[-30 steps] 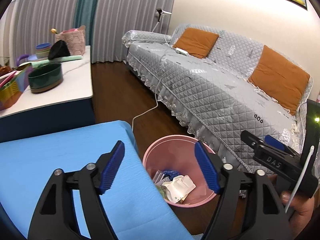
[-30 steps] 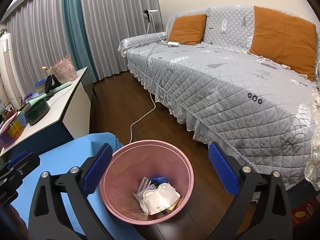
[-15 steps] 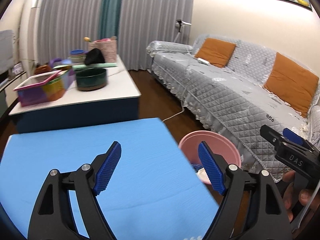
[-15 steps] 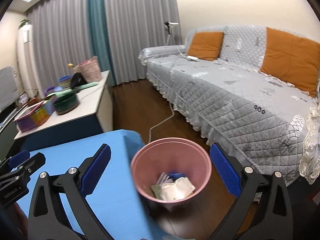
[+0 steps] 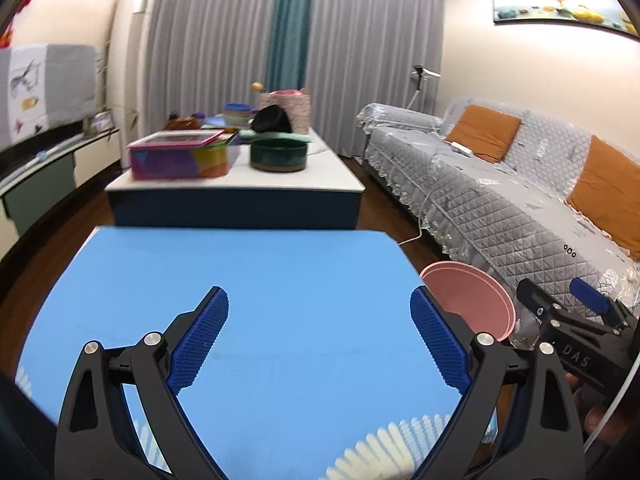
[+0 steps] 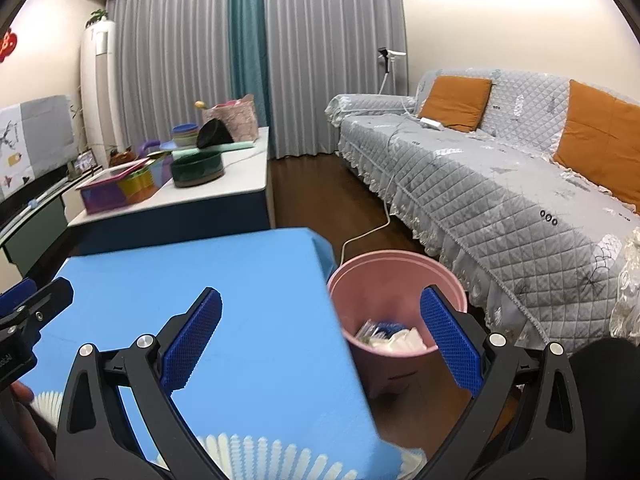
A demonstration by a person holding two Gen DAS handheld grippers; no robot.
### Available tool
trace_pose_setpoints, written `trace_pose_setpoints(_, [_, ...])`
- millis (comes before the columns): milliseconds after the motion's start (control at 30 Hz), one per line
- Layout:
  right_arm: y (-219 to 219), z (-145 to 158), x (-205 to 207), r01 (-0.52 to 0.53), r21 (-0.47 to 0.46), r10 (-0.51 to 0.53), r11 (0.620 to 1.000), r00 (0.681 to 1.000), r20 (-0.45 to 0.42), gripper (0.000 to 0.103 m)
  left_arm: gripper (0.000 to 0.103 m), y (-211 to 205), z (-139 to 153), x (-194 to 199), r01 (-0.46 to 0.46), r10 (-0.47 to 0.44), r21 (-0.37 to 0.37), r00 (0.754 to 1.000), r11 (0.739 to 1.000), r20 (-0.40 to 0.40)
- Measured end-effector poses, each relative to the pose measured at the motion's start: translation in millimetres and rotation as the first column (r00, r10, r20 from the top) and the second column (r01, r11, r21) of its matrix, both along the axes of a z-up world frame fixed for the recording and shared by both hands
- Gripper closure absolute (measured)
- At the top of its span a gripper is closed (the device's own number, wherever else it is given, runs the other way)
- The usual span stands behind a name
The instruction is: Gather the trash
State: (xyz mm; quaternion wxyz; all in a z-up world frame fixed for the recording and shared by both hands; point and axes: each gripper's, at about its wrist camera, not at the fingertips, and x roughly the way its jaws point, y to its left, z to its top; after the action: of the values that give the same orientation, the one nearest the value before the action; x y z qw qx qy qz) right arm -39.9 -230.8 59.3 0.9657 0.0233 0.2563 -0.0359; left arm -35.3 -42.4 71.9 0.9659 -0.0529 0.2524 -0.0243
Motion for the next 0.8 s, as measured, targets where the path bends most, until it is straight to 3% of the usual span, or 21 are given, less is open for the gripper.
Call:
trace_pose_setpoints(267, [14.6,-15.3,-2.4,-0.036,-0.021,0.035,0.999,0.999,-0.036,0.005,0.014,23.4,-32.0,-16.7,-0.102,0.1,-0.018,0.991,0.995,-0.093])
trace_pose_setpoints(800, [17.2,-28.3,9.8,-0.037,-0.025,0.036,0.999,0.997,-0.066,0.005,0.01,13.3,-42.3,-16.3,-0.063,0.067,0.047,0.992,0.997,-0.109])
